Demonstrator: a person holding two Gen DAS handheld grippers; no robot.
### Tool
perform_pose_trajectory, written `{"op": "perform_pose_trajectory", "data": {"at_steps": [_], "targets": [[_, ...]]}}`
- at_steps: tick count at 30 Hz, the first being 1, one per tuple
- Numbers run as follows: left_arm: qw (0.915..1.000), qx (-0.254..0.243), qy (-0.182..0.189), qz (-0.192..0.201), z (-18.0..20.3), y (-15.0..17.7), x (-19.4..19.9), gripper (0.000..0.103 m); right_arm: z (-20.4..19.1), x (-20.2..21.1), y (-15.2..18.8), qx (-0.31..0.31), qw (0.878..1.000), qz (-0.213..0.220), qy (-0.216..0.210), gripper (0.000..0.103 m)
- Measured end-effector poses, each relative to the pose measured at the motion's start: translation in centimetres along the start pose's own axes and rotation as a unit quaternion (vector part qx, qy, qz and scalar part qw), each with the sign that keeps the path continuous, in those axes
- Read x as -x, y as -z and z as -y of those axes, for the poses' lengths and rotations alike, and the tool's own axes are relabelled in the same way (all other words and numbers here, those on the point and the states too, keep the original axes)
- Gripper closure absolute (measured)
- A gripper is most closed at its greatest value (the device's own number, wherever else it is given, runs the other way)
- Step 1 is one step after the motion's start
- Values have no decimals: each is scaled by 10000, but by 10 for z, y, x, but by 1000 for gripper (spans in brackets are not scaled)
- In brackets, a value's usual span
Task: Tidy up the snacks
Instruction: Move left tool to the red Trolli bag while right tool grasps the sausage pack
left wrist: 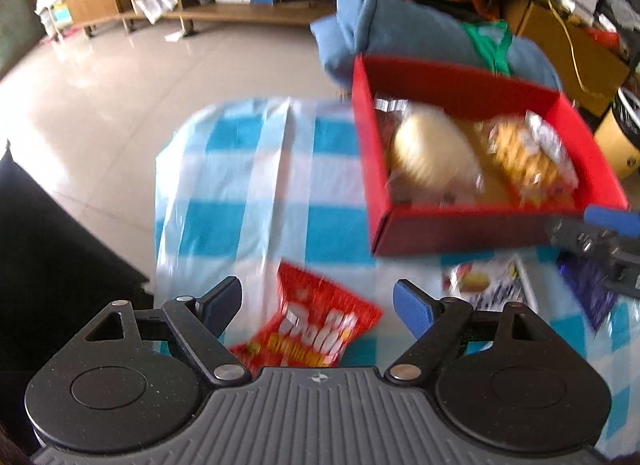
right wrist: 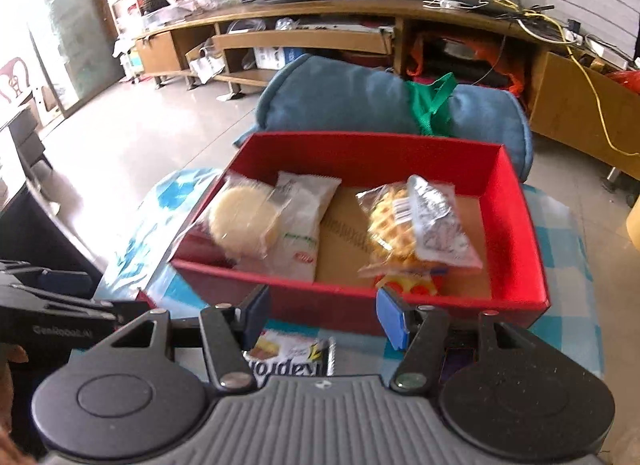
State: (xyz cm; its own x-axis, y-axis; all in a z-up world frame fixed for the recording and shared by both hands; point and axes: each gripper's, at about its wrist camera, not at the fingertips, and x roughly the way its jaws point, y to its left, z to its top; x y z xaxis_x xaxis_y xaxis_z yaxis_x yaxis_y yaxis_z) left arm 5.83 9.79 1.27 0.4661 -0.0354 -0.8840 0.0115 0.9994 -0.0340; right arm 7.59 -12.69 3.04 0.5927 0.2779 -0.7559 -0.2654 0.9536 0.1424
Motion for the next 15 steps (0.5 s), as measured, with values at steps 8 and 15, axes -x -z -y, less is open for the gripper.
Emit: {"op": "perform_pose_trajectory", "data": {"at_steps": [8,15], "targets": [[9984,-211,220,-468,-11,18,-23,16,-5,-6,11,16,9997,-233,-111,45],[9941,-814,60,-714,3,33,-40,20,-4,-3,16,34,9994,-314,-131,45]]}}
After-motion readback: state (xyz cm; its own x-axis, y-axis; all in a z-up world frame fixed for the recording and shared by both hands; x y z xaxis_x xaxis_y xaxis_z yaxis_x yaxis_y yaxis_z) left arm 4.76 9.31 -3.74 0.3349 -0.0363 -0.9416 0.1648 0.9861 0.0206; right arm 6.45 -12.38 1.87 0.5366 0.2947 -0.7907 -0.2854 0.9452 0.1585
